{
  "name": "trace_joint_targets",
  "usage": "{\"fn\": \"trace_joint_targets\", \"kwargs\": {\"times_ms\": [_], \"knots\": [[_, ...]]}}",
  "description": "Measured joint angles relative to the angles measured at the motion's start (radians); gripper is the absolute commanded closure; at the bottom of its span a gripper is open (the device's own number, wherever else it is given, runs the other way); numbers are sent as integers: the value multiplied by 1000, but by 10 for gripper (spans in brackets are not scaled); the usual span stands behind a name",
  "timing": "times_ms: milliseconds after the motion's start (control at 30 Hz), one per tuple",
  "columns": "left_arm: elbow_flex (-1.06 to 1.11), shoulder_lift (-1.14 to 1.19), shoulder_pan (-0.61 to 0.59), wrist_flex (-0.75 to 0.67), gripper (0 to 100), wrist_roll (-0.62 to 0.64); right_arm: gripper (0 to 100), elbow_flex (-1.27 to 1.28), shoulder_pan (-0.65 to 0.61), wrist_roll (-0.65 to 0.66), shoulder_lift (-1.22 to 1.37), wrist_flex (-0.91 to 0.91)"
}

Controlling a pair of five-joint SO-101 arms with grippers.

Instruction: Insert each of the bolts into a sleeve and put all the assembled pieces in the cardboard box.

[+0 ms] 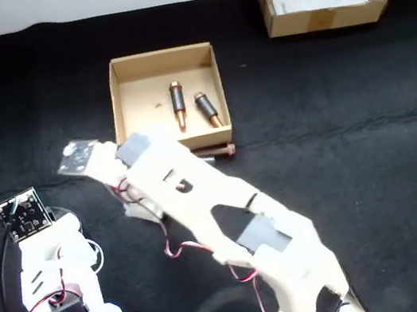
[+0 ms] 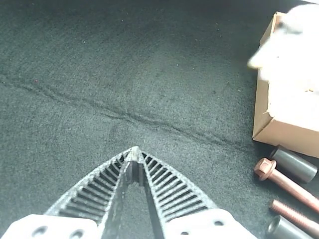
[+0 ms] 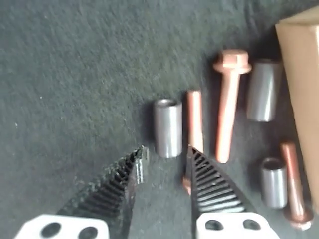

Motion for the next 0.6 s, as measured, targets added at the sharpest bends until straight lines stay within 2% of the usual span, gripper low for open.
{"fn": "trace_joint_targets", "kwargs": {"times_ms": [600], "knots": [[0,0,0,-3,990,0,889,-31,0,0,161,-17]]}}
